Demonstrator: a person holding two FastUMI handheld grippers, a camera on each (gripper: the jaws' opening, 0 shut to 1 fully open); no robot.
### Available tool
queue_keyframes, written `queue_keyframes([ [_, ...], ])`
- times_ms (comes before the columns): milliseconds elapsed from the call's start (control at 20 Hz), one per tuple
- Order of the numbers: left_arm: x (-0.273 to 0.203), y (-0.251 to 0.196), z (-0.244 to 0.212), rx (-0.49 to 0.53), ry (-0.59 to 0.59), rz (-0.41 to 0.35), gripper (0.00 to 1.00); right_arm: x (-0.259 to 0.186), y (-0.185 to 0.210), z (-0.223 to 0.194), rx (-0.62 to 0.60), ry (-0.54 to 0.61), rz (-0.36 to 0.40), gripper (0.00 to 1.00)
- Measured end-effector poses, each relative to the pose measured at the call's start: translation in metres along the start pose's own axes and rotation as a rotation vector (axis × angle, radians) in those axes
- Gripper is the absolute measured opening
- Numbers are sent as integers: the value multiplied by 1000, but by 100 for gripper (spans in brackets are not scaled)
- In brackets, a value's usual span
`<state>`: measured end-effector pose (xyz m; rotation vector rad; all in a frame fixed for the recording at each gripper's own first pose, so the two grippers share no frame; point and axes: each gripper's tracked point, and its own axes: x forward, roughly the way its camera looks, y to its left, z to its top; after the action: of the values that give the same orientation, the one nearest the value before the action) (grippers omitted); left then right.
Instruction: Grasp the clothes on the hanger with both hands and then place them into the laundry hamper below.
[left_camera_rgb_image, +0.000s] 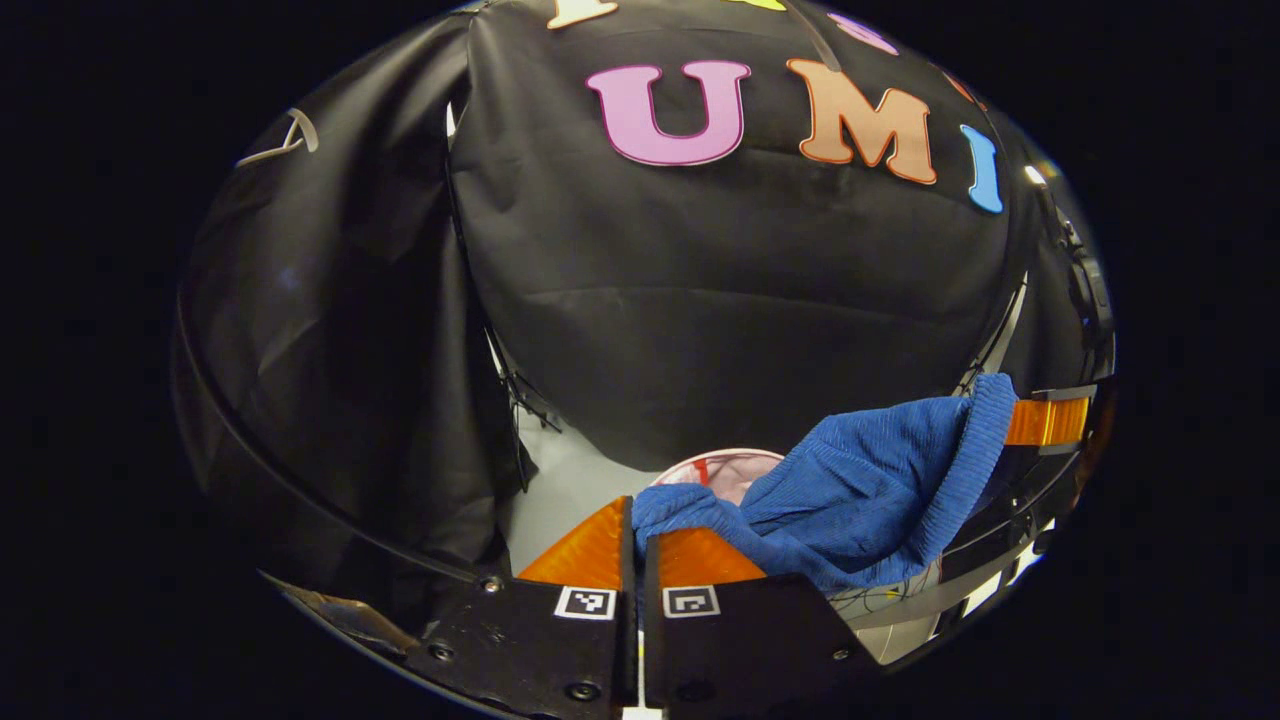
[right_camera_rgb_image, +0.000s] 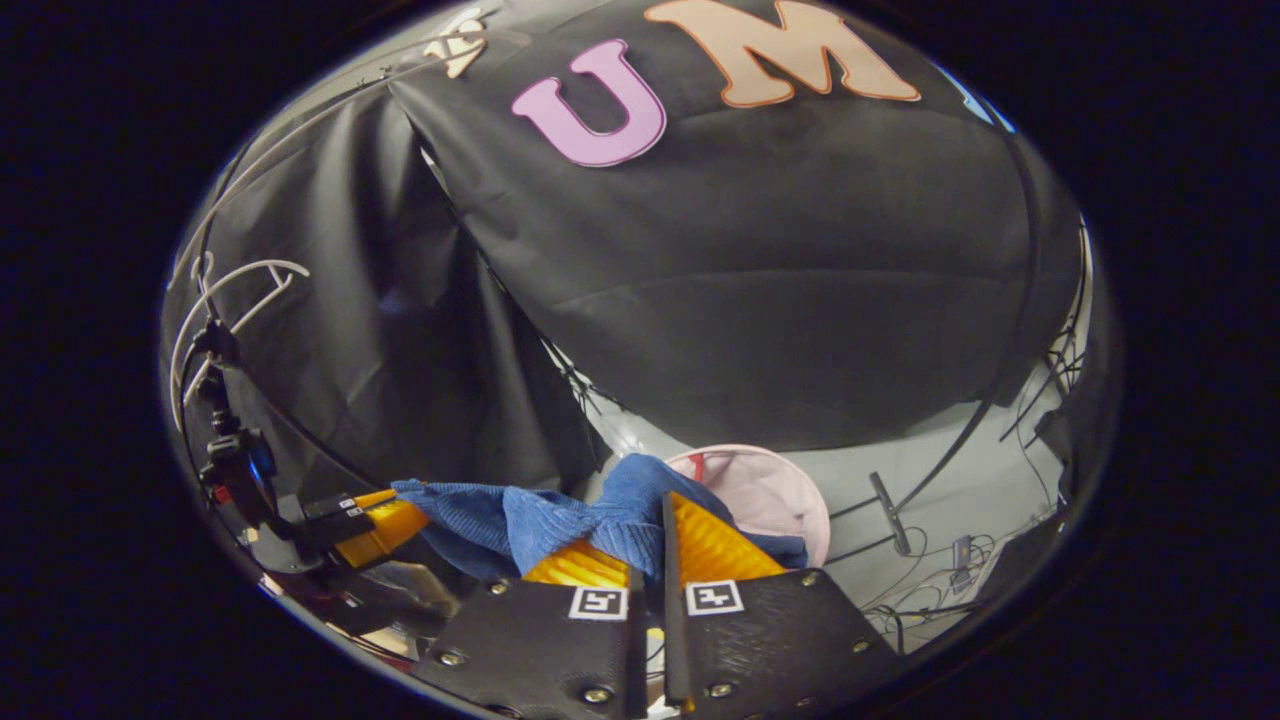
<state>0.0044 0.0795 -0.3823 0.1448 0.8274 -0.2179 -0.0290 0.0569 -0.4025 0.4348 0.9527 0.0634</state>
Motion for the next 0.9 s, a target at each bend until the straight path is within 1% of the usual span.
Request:
queue_keyframes([
  [150,5,2,-10,2,32,-1,5,2,-4,-11,-9,22,-20,7],
  [450,8,-2,-24,-10,82,-4,9,6,-12,-23,12,65,-67,7],
  [500,8,-4,-24,-14,85,-4,17,7,-13,-27,17,78,-74,7],
  [550,9,-4,-21,-14,78,0,19,7,-15,-31,19,89,-80,7],
  [750,4,0,-19,3,63,4,17,11,-18,-54,-20,153,-108,7],
  [900,3,-2,-19,8,63,-2,17,13,-17,-66,-34,187,-102,7],
])
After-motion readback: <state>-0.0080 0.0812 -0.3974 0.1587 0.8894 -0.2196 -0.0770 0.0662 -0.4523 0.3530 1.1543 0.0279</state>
